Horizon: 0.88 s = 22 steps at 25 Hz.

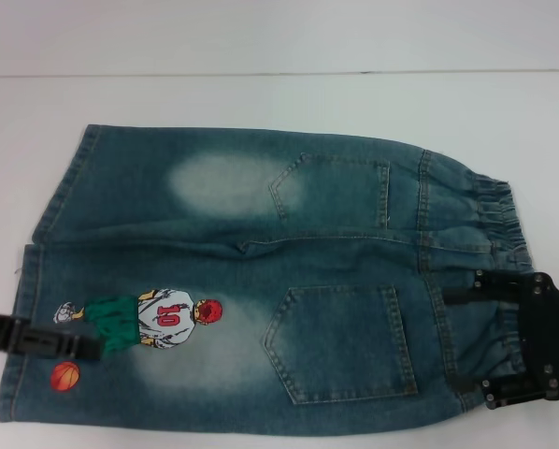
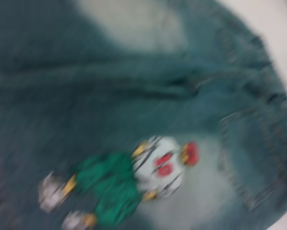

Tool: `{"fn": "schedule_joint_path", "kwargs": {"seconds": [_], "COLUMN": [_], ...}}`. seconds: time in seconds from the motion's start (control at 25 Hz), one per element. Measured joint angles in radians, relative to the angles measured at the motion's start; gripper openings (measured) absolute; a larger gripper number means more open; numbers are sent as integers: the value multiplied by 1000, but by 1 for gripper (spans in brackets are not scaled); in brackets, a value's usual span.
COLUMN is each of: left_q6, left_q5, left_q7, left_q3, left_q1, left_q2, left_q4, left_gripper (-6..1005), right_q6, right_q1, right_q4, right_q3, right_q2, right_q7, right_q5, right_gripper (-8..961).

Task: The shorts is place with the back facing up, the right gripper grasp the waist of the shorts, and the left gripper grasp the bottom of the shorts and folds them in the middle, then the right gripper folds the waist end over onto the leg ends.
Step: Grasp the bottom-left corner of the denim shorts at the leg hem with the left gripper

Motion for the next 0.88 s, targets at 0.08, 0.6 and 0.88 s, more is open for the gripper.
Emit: {"fn": "schedule_joint_path", "kwargs": {"seconds": [0.08, 0.6, 0.88], "left_q6": [2, -34, -73], "left_q5": [48, 250, 282], "left_q7": [-41, -222, -269], "left_q3": [14, 46, 104], "left_q1": [-5, -44, -41], "left_q2": [0, 3, 2], "left_q4": [13, 18, 20], "left_gripper": [909, 904, 901], "right_q6": [0, 1, 2], "right_q1": [0, 0, 1], "right_q4": [0, -14, -15], "right_q3": [4, 10, 10], "right_q2": [-1, -1, 3], "right_q7": [-1, -3, -5], "right_q5": [1, 3, 3], "right_gripper": [923, 923, 923]}}
